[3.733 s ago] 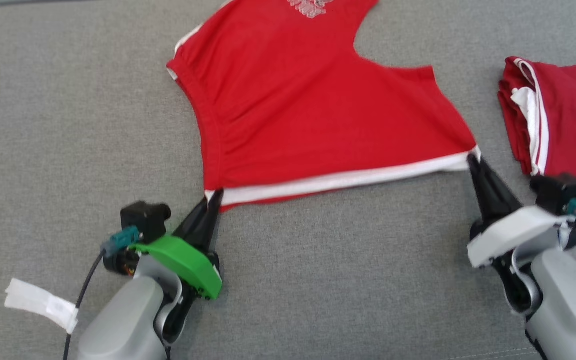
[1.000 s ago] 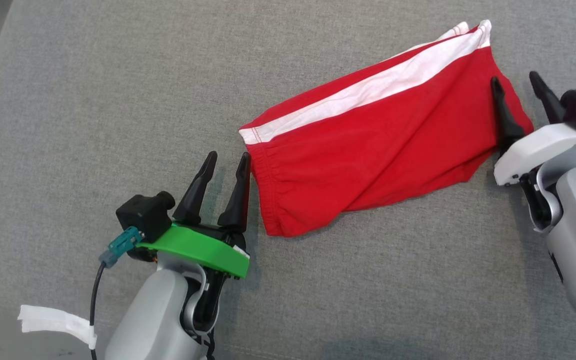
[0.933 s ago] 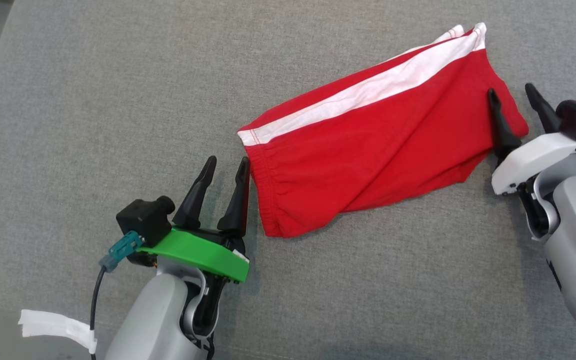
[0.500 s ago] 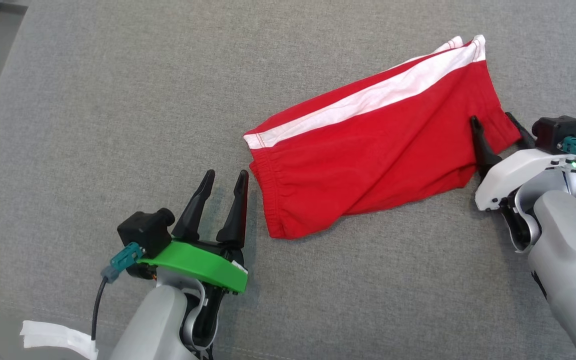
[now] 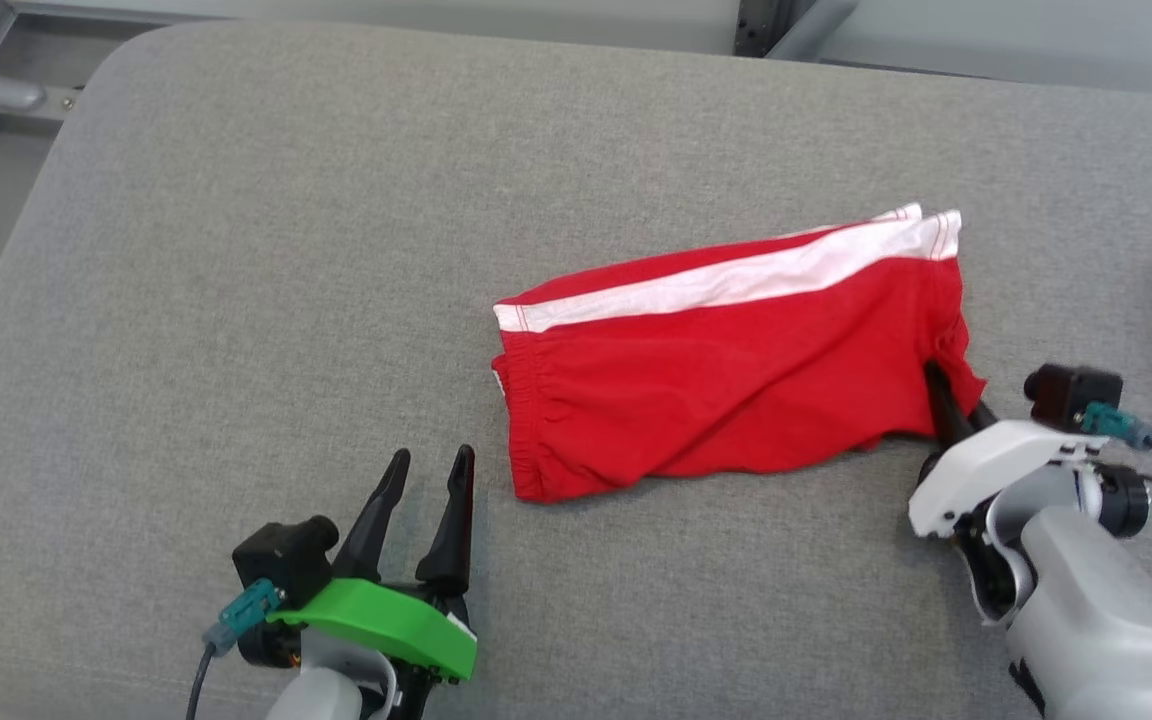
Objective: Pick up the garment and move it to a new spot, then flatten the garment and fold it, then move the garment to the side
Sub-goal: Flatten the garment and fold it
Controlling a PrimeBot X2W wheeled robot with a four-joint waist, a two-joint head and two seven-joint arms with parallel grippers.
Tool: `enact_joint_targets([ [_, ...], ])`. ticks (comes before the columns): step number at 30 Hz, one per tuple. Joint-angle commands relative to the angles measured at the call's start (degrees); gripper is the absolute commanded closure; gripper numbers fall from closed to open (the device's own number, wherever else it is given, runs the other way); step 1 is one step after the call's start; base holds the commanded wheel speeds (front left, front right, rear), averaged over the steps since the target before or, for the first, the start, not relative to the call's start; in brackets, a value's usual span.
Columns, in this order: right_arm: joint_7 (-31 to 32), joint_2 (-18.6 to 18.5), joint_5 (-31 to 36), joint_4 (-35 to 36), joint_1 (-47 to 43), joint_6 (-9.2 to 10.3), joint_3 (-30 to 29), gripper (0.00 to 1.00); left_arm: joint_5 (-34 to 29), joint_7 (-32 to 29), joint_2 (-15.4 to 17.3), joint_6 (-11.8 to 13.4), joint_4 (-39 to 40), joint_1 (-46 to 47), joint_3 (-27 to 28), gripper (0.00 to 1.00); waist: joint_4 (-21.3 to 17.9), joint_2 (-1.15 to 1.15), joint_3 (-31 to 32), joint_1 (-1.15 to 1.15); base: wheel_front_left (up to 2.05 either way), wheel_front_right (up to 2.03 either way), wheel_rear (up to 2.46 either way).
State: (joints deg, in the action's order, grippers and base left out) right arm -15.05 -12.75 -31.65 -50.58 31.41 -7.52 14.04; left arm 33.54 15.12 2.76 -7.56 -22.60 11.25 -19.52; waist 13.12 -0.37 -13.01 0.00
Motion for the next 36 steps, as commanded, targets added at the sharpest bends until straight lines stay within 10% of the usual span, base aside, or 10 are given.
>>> enact_joint_targets([
  [1, -0.1, 1.1, 0.7, 0.9, -3.1, 0.07, 0.0, 1.0, 0.7, 0.0, 0.3, 0.2, -0.2, -1.7, 0.4, 0.0, -4.2, 0.37, 5.0, 0.0, 0.0, 0.0, 0.0],
  [22, -0.2, 5.9, 6.7, 14.4, -15.1, 0.06, -9.7, 1.0, -0.1, 0.0, 0.2, 0.2, -0.5, -7.1, 0.8, 0.0, -8.1, 0.37, 10.0, 0.0, 0.0, 0.0, 0.0],
  [36, 0.5, 7.9, 6.4, 22.2, -10.9, 0.05, 16.9, 1.0, 0.8, 0.0, 0.2, 0.2, -1.2, -7.5, -0.7, 0.0, -1.5, 0.37, 10.2, 0.0, 0.0, 0.0, 0.0],
])
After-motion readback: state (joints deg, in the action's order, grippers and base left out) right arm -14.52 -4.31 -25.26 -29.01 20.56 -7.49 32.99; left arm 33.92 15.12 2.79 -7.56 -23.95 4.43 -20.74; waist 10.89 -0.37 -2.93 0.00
